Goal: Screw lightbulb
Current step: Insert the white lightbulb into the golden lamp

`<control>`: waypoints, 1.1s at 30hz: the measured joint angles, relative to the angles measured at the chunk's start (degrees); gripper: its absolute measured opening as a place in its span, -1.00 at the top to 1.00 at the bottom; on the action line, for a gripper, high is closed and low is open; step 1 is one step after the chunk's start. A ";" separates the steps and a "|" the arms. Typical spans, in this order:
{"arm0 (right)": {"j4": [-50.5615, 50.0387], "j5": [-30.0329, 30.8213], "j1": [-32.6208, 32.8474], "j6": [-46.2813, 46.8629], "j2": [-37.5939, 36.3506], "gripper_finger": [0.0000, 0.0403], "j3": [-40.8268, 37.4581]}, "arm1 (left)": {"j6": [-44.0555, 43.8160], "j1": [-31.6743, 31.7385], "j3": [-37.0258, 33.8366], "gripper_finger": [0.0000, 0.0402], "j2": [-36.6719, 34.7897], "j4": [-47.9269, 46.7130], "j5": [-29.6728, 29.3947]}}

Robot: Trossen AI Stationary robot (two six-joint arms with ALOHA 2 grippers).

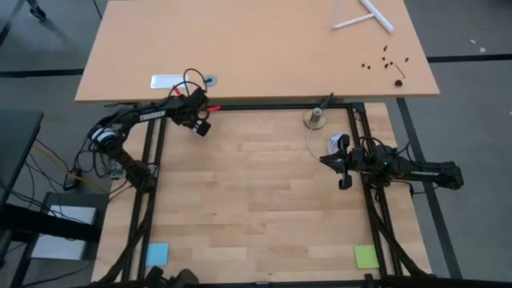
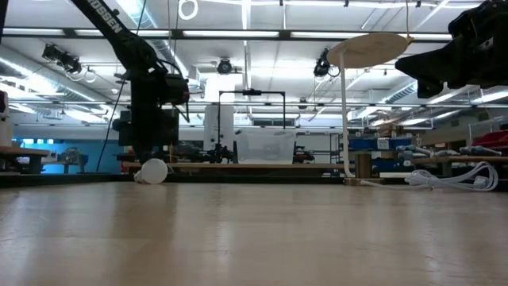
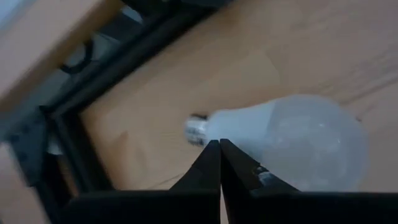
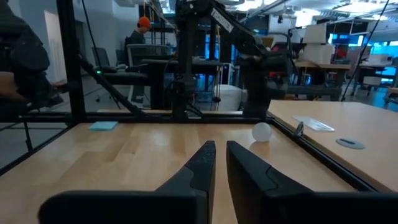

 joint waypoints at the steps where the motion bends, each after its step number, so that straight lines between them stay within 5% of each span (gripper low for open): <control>1: 0.01 0.02 0.00 0.00 0.00 0.75 -0.02 | 0.00 -0.10 -0.02 0.99 0.20 0.03 0.72; 24: 0.37 0.01 0.00 0.00 0.00 0.76 -0.01 | 0.14 -12.26 0.10 1.00 0.22 6.08 13.53; 33: 0.36 0.01 0.00 -0.02 0.00 0.74 -0.02 | -0.61 -15.87 0.66 1.00 -5.79 4.23 -5.75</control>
